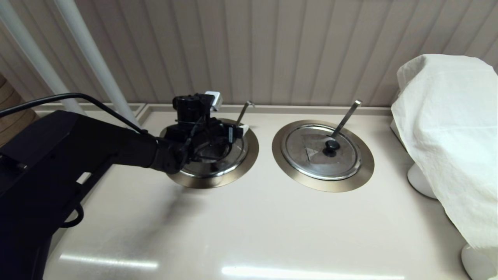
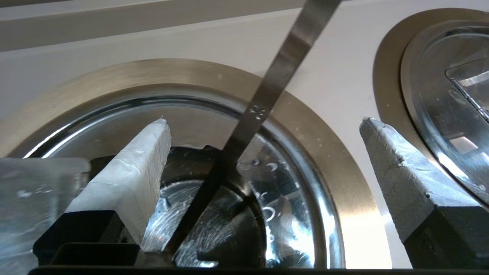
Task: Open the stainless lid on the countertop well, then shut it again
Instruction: Stir with a spoon
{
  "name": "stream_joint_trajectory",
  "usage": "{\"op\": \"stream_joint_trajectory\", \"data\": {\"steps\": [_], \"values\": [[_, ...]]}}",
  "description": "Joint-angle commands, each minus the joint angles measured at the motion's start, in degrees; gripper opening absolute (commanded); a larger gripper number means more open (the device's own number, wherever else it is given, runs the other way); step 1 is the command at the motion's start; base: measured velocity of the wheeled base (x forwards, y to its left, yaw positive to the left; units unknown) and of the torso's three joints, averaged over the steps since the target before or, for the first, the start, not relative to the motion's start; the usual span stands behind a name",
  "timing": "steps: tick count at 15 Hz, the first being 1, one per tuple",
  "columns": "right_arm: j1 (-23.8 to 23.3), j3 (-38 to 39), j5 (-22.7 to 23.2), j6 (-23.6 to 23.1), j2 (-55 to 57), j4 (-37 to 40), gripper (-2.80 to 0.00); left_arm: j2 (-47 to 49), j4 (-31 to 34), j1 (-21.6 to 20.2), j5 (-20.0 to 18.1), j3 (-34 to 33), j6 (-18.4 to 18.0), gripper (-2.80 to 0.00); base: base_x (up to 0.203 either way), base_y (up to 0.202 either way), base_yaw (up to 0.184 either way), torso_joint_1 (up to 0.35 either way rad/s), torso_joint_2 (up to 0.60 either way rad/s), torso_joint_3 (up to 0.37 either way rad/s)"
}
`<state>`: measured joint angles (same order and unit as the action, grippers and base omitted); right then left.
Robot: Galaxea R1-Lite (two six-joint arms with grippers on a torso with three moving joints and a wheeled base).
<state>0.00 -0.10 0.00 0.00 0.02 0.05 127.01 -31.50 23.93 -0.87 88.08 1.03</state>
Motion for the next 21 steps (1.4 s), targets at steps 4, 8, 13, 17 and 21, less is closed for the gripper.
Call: {"op": "stream_joint_trajectory", "data": {"steps": [4,8,13,17,21], "values": [[0.0,0.01,0.0,-0.07,-0.02,0.01,0.0,8.1,-11.4,0.93,0.25,2.46,0.43,0.0,0.0,0.0,0.0,0.0,0.0,0.0],[0.0,0.01,0.0,-0.02,0.05,-0.03,0.0,15.63,-12.58,0.94,3.7,12.4,0.46,0.0,0.0,0.0,0.0,0.0,0.0,0.0],[0.0,0.01,0.0,0.0,-0.02,0.04,0.0,17.93,-12.8,1.64,6.75,15.28,0.2,0.0,0.0,0.0,0.0,0.0,0.0,0.0],[0.0,0.01,0.0,-0.03,0.0,0.01,0.0,19.36,-12.73,1.77,8.33,18.54,0.4,-2.8,0.0,0.0,0.0,0.0,0.0,0.0],[0.0,0.01,0.0,-0.03,-0.02,-0.02,0.0,21.17,-14.94,3.38,11.05,21.06,0.1,-2.8,0.0,0.0,0.0,0.0,0.0,0.0]]}}
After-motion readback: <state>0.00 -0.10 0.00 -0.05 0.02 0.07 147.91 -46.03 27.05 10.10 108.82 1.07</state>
